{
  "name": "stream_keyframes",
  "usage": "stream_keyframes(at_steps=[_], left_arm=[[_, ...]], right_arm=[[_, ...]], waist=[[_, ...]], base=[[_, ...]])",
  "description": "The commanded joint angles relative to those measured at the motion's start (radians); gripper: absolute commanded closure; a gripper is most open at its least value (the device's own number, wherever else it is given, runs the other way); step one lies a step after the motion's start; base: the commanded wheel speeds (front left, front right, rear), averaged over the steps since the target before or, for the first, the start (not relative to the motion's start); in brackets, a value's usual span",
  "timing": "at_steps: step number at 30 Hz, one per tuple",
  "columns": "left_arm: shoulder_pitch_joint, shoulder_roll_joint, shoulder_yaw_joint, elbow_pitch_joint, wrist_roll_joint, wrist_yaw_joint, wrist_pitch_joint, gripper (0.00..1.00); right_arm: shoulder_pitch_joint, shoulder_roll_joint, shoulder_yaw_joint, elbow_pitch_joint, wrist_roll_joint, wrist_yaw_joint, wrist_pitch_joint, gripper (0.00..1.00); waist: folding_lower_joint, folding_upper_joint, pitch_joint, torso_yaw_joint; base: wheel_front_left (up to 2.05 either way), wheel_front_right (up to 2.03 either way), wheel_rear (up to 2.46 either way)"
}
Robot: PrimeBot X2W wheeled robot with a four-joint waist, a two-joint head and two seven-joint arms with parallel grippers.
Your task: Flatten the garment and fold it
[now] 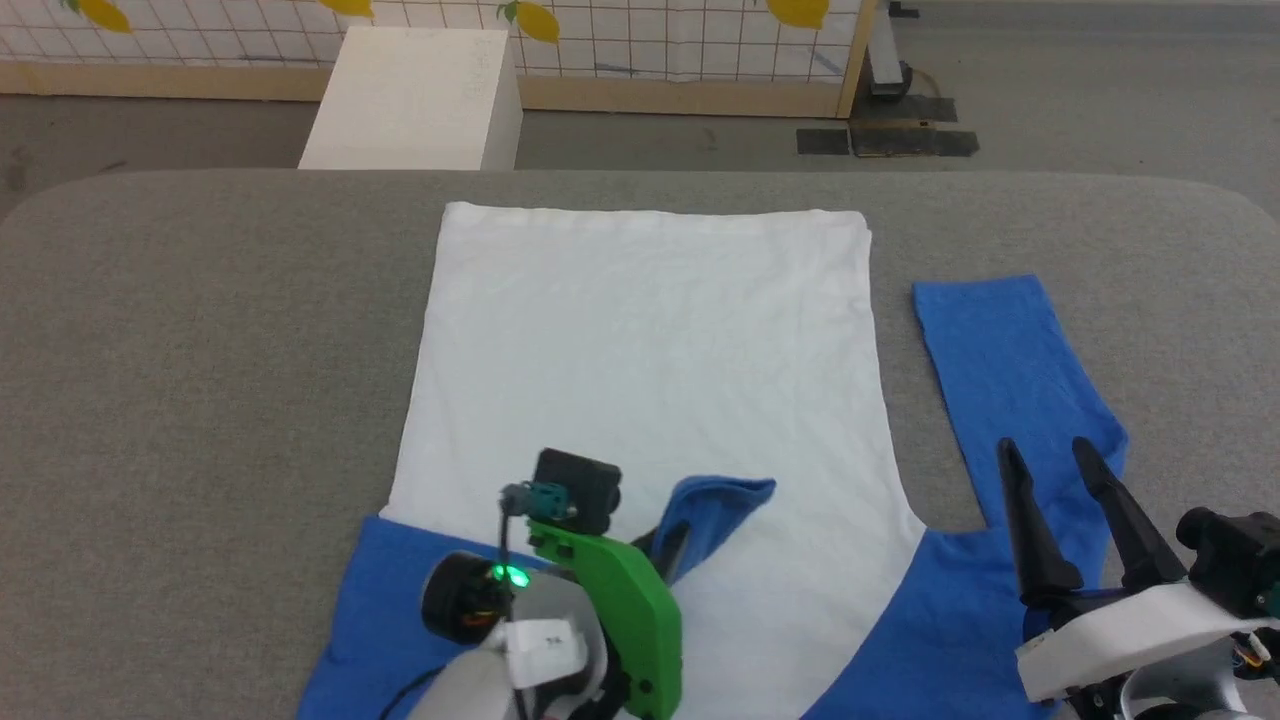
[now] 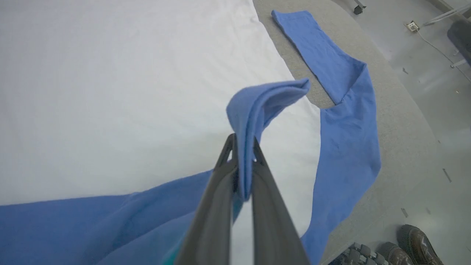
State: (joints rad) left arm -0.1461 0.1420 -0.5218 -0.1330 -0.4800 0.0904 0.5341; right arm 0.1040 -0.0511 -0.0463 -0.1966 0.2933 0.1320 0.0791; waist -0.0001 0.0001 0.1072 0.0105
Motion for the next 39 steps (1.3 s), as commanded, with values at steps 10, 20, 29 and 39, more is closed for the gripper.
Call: stream_keyframes(at_steps=[10,20,29,39], left_arm=[[-0.118,-0.068,-0.165,0.352,0.086,-0.040,-0.040,1.00],[-0.133,-0.078,-0.182,0.383,-0.001,-0.127,-0.049,0.00],[-0.085,0.002,-0.008,0.166,-0.028,-0.091,-0.293,0.00],[-0.040,0.094,0.248,0.168,0.052,0.028,-0.720,0.00]], right_arm=[[-0.023,0.001,0.026,0.003,0.007,-0.001,0.011,0.00],[-0.025,0.001,0.006,0.021,0.011,-0.001,0.010,0.00],[-0.058,0.001,-0.065,-0.002,-0.026,-0.001,0.034,0.00],[-0.274,-0.049,-0.181,0.143,-0.039,-0.001,0.116,0.00]], waist=[[0.0001,-0.0001,0.047,-0.061],[0.0001,-0.0001,0.053,-0.057],[0.0001,-0.0001,0.054,-0.005],[0.0001,-0.0001,0.141,0.037]], base=[[0.00,0.00,0.00],[0.00,0.00,0.00],[0.00,0.00,0.00],[0.00,0.00,0.00]])
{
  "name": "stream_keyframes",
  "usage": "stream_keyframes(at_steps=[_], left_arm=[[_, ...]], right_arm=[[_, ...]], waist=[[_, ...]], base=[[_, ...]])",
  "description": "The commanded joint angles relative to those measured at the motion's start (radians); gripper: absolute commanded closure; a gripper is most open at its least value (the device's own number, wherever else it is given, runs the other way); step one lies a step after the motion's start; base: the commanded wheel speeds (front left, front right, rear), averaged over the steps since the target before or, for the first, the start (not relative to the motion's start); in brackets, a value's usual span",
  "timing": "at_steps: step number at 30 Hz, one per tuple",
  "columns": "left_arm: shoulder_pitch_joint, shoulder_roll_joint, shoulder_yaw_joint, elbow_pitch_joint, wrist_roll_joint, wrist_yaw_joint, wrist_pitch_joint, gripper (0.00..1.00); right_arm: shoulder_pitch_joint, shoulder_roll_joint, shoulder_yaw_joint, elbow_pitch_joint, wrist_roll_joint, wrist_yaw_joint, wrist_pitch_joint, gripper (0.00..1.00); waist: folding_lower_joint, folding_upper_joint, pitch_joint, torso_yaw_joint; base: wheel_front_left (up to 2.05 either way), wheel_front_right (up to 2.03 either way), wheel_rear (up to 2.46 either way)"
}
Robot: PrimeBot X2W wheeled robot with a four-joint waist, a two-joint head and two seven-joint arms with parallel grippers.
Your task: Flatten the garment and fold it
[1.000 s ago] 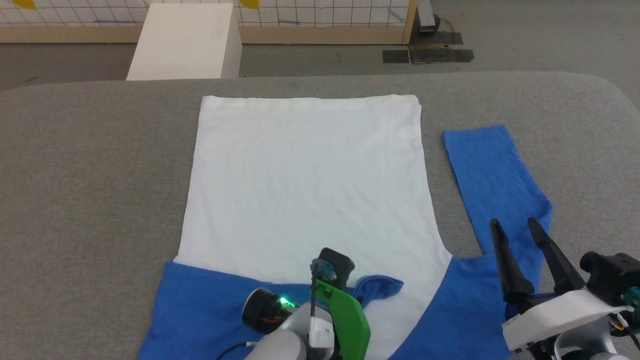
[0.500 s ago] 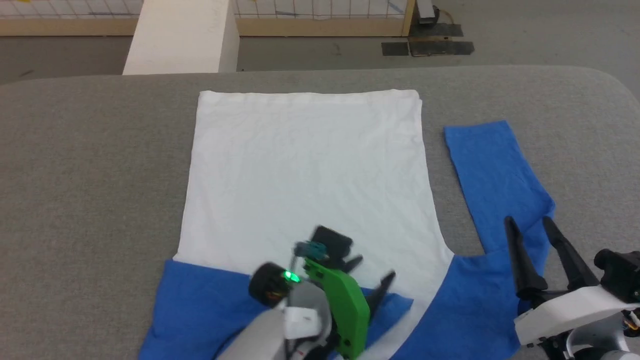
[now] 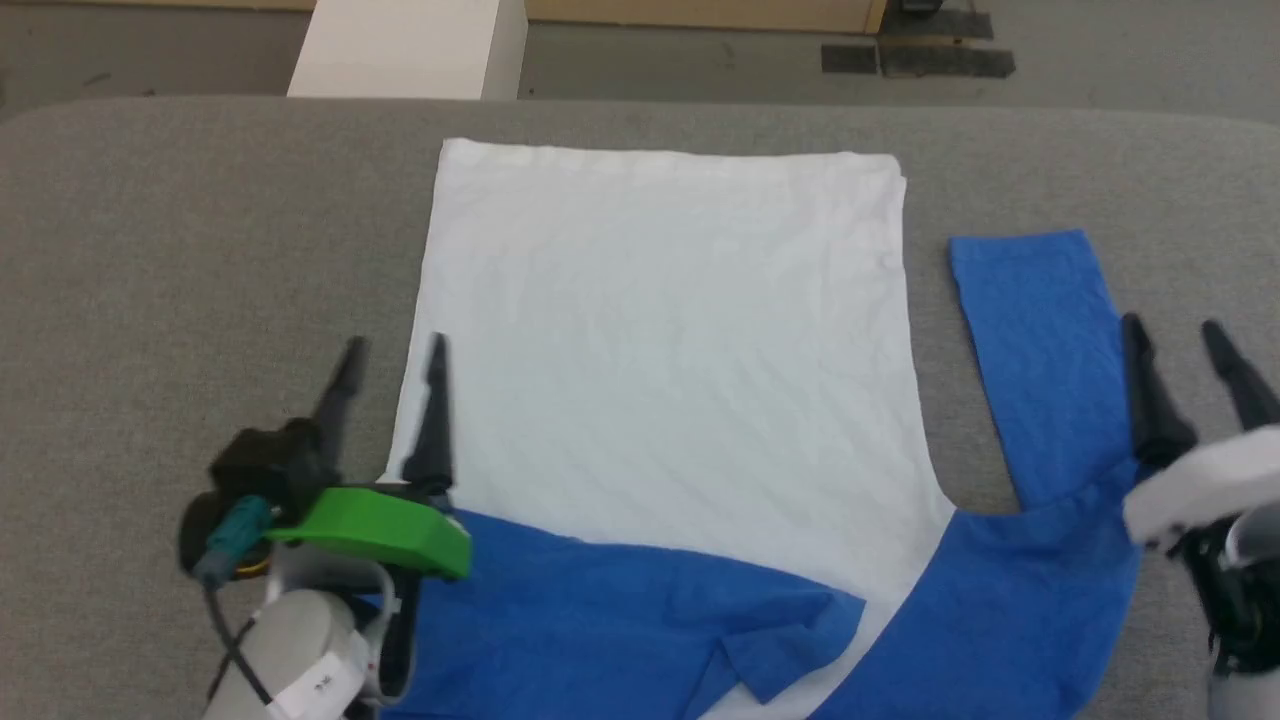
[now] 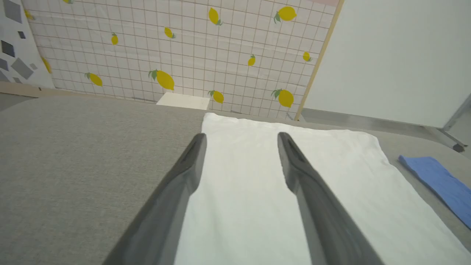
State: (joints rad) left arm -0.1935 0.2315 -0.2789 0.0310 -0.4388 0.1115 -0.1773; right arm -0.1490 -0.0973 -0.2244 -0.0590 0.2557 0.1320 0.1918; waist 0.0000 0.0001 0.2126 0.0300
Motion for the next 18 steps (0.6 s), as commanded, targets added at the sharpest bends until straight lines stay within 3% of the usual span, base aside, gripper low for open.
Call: stream_keyframes(at_steps=[1,9,18], left_arm=[[0.008,0.009,0.024,0.015,0.017,0.016,-0.032,0.00],[-0.047,-0.012,0.160,0.021,0.062,0.029,-0.084,0.00],[-0.070,-0.107,0.275,-0.026,0.155,-0.038,-0.084,0.00]], right_arm=[[-0.052,-0.008,-0.017,0.030,0.001,-0.001,0.019,0.00],[-0.356,-0.088,-0.123,0.298,0.006,-0.001,0.192,0.00],[-0.573,-0.183,-0.163,0.502,-0.065,-0.001,0.376,0.00]], waist=[[0.0000,-0.0001,0.049,0.020],[0.0000,-0.0001,0.197,0.058],[0.0000,-0.0001,0.299,0.103]], base=[[0.00,0.00,0.00],[0.00,0.00,0.00],[0.00,0.00,0.00]])
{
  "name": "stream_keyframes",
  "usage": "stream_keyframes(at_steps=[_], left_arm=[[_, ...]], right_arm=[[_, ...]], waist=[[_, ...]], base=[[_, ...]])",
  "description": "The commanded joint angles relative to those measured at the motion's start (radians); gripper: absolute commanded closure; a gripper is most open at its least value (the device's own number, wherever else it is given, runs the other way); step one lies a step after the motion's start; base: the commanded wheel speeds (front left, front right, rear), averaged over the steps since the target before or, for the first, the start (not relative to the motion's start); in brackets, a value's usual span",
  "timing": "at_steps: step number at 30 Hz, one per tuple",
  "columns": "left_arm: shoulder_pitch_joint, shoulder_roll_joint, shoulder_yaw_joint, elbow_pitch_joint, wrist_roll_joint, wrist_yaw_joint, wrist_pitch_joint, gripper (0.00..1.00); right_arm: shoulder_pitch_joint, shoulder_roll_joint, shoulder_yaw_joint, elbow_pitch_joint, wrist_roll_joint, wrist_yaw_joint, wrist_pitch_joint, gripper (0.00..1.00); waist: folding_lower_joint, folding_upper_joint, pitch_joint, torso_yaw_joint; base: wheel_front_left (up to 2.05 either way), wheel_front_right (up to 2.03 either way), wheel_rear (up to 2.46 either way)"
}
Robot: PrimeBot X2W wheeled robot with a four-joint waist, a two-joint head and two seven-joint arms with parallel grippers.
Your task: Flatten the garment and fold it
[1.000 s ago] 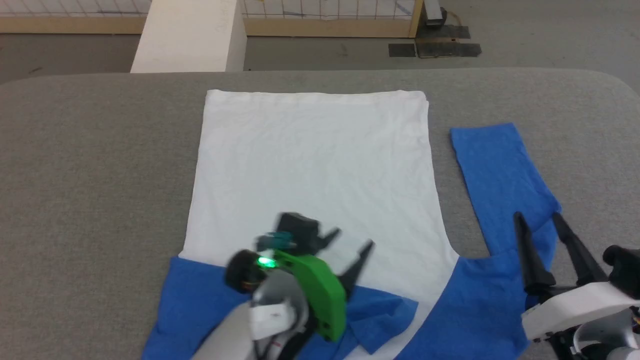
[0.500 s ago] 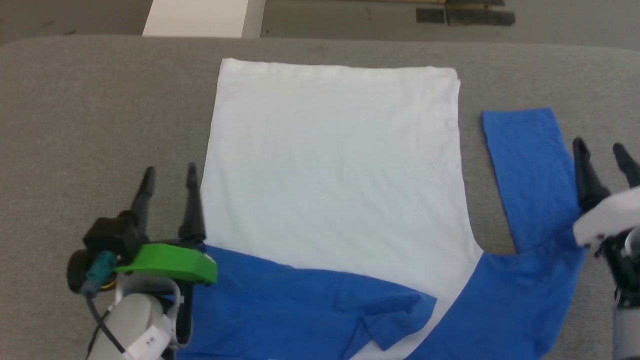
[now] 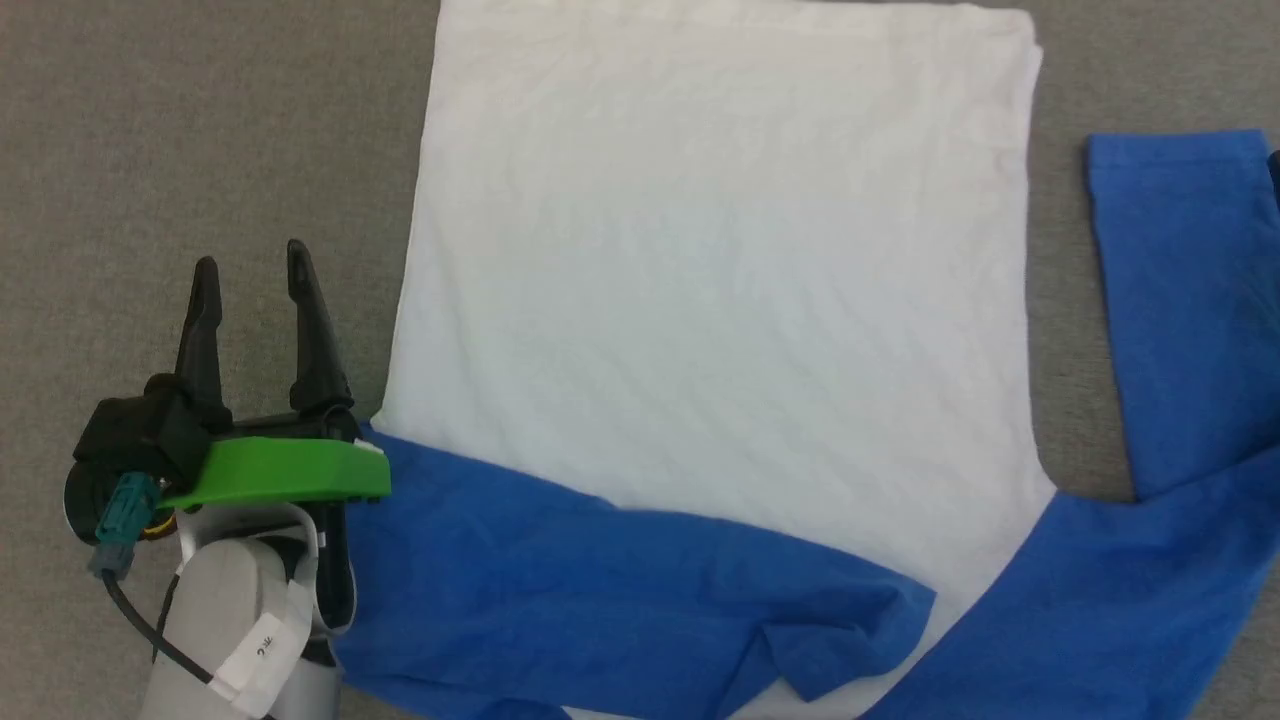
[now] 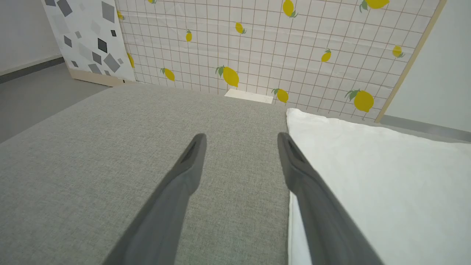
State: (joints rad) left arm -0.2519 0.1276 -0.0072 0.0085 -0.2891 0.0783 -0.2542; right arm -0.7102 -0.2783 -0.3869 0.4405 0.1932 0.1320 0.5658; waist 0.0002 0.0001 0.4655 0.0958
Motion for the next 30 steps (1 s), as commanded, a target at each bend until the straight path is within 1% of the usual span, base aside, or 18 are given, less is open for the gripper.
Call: stream_keyframes(at_steps=[1,5,6,7,8,9,10,12,16,18,21,24,26,30], left_arm=[[-0.012,-0.013,0.013,-0.005,0.014,-0.015,-0.007,0.00],[-0.010,-0.039,0.042,-0.001,0.040,-0.046,-0.007,0.00],[-0.009,-0.043,0.047,0.002,0.044,-0.053,-0.007,0.00],[-0.006,-0.048,0.053,0.007,0.049,-0.061,-0.007,0.00],[-0.003,-0.051,0.057,0.013,0.050,-0.068,-0.007,0.00],[0.001,-0.055,0.062,0.020,0.054,-0.075,-0.007,0.00],[0.004,-0.057,0.066,0.025,0.058,-0.081,-0.007,0.00],[0.012,-0.061,0.074,0.037,0.067,-0.091,-0.008,0.00],[0.037,-0.066,0.089,0.059,0.084,-0.104,-0.008,0.00],[0.055,-0.068,0.097,0.069,0.091,-0.110,-0.008,0.00],[0.091,-0.070,0.113,0.087,0.099,-0.116,-0.008,0.00],[0.127,-0.067,0.122,0.104,0.107,-0.124,-0.008,0.00],[0.148,-0.062,0.125,0.113,0.112,-0.130,-0.008,0.00],[0.178,-0.055,0.126,0.126,0.117,-0.138,-0.008,0.00]], right_arm=[[-0.024,-0.006,0.002,0.014,-0.007,-0.001,0.022,0.00],[-0.038,-0.019,0.033,0.029,-0.003,-0.001,0.098,0.00],[-0.035,-0.023,0.037,0.031,-0.002,-0.001,0.116,0.10],[-0.028,-0.027,0.044,0.032,-0.003,-0.001,0.140,0.63],[-0.020,-0.031,0.047,0.032,-0.003,-0.001,0.156,0.76],[-0.010,-0.032,0.051,0.027,-0.002,-0.001,0.168,0.91],[-0.002,-0.032,0.051,0.018,0.001,-0.001,0.169,1.00],[0.021,-0.035,0.045,-0.004,0.001,-0.001,0.150,1.00],[0.083,-0.045,0.021,-0.052,0.002,-0.001,0.065,1.00],[0.127,-0.049,-0.002,-0.086,-0.005,-0.001,0.019,1.00],[0.204,-0.046,-0.043,-0.156,-0.008,-0.001,-0.017,1.00],[0.279,-0.021,-0.081,-0.252,-0.009,-0.001,-0.013,1.00],[0.333,0.005,-0.093,-0.341,-0.006,-0.001,0.009,1.00],[0.431,0.074,-0.081,-0.558,0.010,-0.001,0.079,1.00]], waist=[[-0.0002,-0.0001,0.048,0.040],[-0.0002,-0.0001,0.043,0.047],[-0.0002,-0.0001,0.039,0.047],[-0.0002,-0.0001,0.031,0.046],[-0.0002,-0.0001,0.025,0.045],[-0.0002,-0.0001,0.014,0.043],[-0.0002,-0.0001,0.007,0.041],[-0.0002,-0.0001,-0.017,0.036],[-0.0002,-0.0001,-0.083,0.021],[-0.0002,-0.0001,-0.123,0.014],[-0.0002,-0.0001,-0.186,0.001],[-0.0002,-0.0001,-0.243,-0.013],[-0.0002,-0.0001,-0.274,-0.023],[-0.0002,-0.0001,-0.317,-0.042]], base=[[0.00,0.00,0.00],[0.00,0.00,0.00],[0.00,0.00,0.00],[0.00,0.00,0.00],[0.00,0.00,0.00],[0.00,0.00,0.00],[0.00,0.00,0.00],[0.00,0.00,0.00],[0.00,0.00,0.00],[0.00,0.00,0.00],[0.00,0.00,0.00],[0.00,0.00,0.00],[0.00,0.00,0.00],[0.00,0.00,0.00]])
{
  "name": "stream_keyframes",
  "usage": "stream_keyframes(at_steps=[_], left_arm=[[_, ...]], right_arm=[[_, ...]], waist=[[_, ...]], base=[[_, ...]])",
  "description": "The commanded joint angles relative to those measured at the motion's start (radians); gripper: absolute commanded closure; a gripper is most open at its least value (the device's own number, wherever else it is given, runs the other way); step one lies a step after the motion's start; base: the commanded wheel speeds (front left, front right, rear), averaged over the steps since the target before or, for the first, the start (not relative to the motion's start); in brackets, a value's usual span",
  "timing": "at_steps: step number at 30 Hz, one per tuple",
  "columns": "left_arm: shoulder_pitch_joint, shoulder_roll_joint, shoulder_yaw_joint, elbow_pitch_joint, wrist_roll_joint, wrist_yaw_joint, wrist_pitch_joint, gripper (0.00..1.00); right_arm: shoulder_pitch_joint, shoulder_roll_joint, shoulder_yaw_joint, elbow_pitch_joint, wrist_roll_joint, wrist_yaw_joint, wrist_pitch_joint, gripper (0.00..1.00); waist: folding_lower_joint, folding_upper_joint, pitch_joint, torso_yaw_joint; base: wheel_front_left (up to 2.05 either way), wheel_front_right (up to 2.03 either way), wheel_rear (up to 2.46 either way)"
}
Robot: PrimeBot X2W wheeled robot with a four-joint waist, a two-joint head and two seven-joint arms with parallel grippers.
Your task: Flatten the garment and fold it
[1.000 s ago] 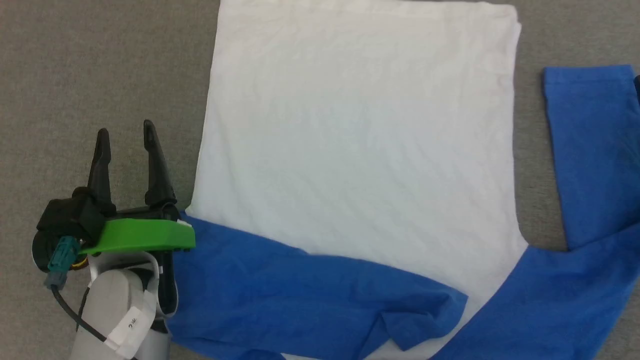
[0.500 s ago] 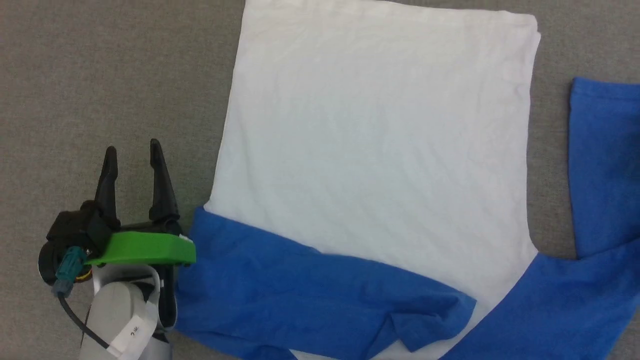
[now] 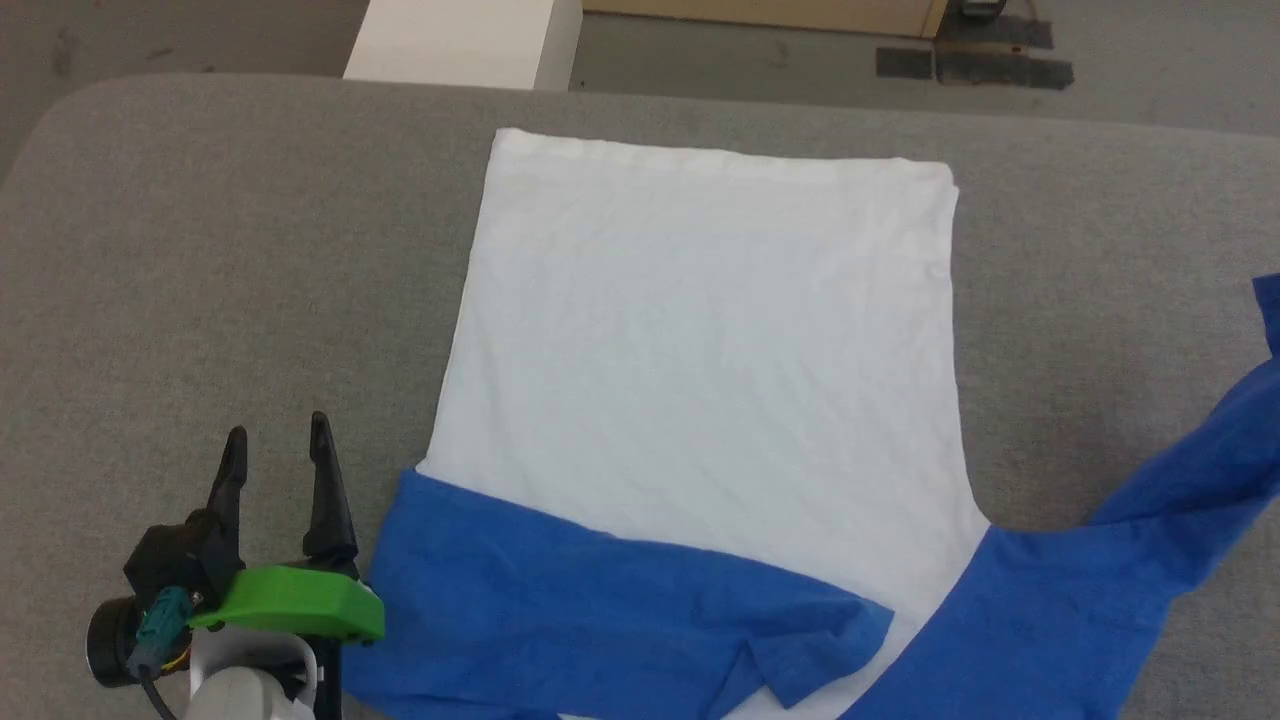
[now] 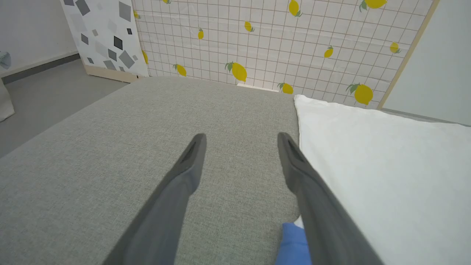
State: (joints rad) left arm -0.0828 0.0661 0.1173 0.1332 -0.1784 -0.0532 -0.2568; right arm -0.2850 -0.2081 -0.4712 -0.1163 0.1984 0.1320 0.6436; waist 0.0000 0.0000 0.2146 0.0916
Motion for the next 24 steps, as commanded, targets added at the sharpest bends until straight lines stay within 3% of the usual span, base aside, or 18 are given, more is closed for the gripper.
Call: stream_keyframes(at_steps=[1,6,12,17,24], left_arm=[[0.013,0.008,0.001,0.004,0.008,-0.007,-0.005,0.00],[0.022,0.010,-0.005,0.012,0.009,-0.011,-0.005,0.00],[0.020,0.011,-0.011,0.016,0.008,-0.009,-0.005,0.00],[0.012,0.010,-0.015,0.015,0.003,-0.009,-0.005,0.00],[-0.019,0.003,-0.037,0.015,-0.007,-0.009,-0.005,0.00]], right_arm=[[0.031,0.025,0.016,-0.066,0.009,-0.001,0.026,1.00],[0.122,0.095,0.127,-0.335,0.022,-0.001,0.140,1.00],[0.136,0.102,0.370,-0.477,0.026,-0.001,0.193,1.00],[0.082,0.110,0.627,-0.440,0.012,-0.001,0.184,1.00],[0.008,0.133,0.925,-0.197,0.009,-0.001,0.153,1.00]], waist=[[0.0000,0.0000,-0.075,-0.041],[0.0000,0.0000,-0.101,-0.047],[0.0000,0.0000,-0.108,-0.036],[0.0000,0.0000,-0.093,-0.017],[0.0000,0.0000,-0.044,0.028]], base=[[0.00,0.00,0.00],[0.00,0.00,0.00],[0.00,0.00,0.00],[0.00,0.00,0.00],[0.00,0.00,0.00]])
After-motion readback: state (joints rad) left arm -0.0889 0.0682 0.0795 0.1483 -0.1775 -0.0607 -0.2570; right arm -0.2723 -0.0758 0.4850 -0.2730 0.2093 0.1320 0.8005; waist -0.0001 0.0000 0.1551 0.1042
